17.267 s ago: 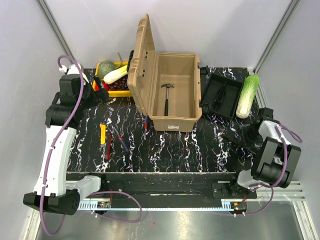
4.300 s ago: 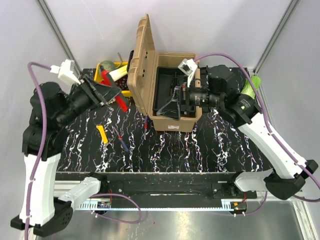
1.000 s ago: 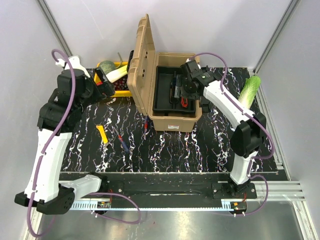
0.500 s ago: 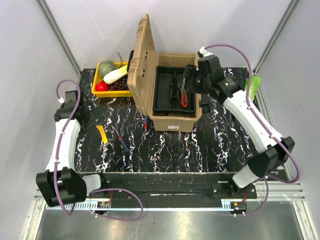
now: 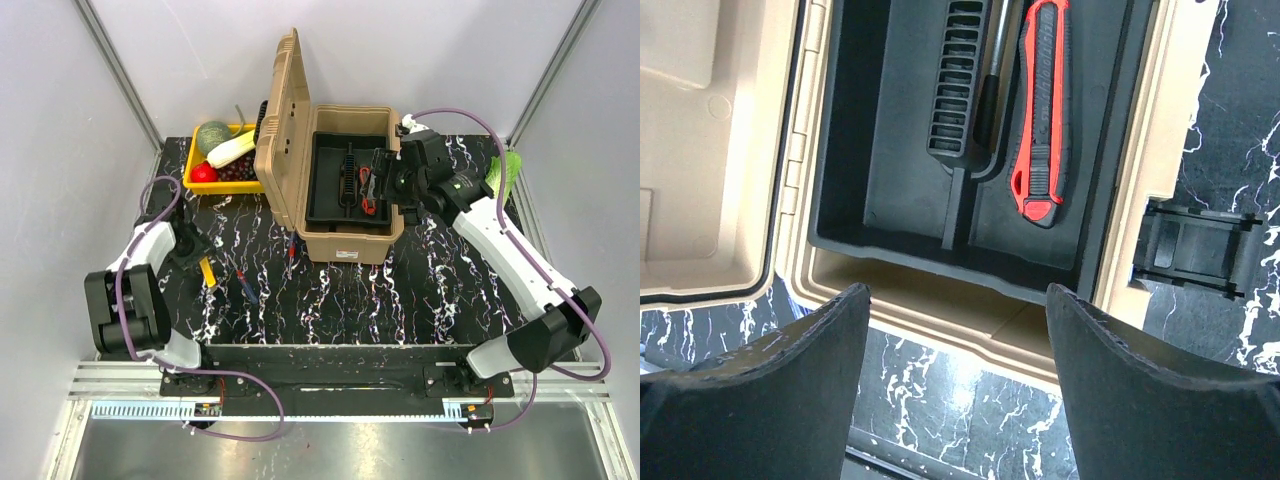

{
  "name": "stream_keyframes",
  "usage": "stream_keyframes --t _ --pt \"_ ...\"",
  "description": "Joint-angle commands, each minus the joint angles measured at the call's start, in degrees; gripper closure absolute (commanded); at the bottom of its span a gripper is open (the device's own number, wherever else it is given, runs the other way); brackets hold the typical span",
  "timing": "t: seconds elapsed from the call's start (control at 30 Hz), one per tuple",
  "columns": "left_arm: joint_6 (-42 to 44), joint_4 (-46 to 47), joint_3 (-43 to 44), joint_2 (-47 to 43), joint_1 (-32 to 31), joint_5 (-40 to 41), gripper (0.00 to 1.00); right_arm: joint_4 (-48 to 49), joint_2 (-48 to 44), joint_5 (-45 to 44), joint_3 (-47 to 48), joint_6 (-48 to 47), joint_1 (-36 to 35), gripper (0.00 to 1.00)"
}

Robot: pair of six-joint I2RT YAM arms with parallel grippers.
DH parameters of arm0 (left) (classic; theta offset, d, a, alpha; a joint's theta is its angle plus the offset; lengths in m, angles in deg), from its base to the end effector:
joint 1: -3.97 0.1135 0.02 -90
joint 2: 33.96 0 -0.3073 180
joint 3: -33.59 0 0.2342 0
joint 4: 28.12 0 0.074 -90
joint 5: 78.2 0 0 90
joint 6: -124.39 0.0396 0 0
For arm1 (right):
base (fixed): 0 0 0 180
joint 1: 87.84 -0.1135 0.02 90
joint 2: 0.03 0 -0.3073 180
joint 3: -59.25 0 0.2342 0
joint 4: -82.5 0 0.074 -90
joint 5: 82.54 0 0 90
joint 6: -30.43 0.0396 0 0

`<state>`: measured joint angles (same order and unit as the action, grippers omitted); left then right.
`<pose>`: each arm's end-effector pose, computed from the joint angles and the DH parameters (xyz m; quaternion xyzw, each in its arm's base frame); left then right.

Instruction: Pack the tool kit

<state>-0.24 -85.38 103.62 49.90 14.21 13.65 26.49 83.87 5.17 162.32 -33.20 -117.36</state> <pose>0.2471 0.0459 0.2556 -0.3789 0.9106 -0.0191 0.1639 0.2614 0.1462 0.4279 -0.0156 0.8940 0.1939 0.4036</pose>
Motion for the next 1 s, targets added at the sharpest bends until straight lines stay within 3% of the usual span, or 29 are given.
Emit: stream_keyframes --t 0.0,0.17,0.37,0.53,0.67,0.97 --pt "-0.8 5.8 -1.2 4.6 0.3 -0.2 0.33 3.2 -3.1 0.5 -0.3 -0.1 0.4 0.23" --pt "-0.9 8.6 -1.5 9.0 0.2 0.3 0.40 3.0 -4.0 0.3 -0.8 0.4 0.4 0.23" --pt "-0.3 9.2 -0.4 13.4 0.2 0.4 0.55 2.5 -5.1 -0.4 -1.0 0.7 0.5 0.23" --pt "0.1 8.6 0.0 13.2 0.2 -0.1 0.85 2.6 -5.9 -0.1 -1.3 1.7 0.5 0.23" --pt "1.1 6.1 0.6 8.1 0.2 0.6 0.96 2.5 -6.4 0.8 -1.4 1.8 0.5 0.23" --pt "4.1 -3.8 7.5 -13.1 0.1 -4.7 0.97 3.7 -5.1 9.4 0.5 -0.6 0.5 0.22"
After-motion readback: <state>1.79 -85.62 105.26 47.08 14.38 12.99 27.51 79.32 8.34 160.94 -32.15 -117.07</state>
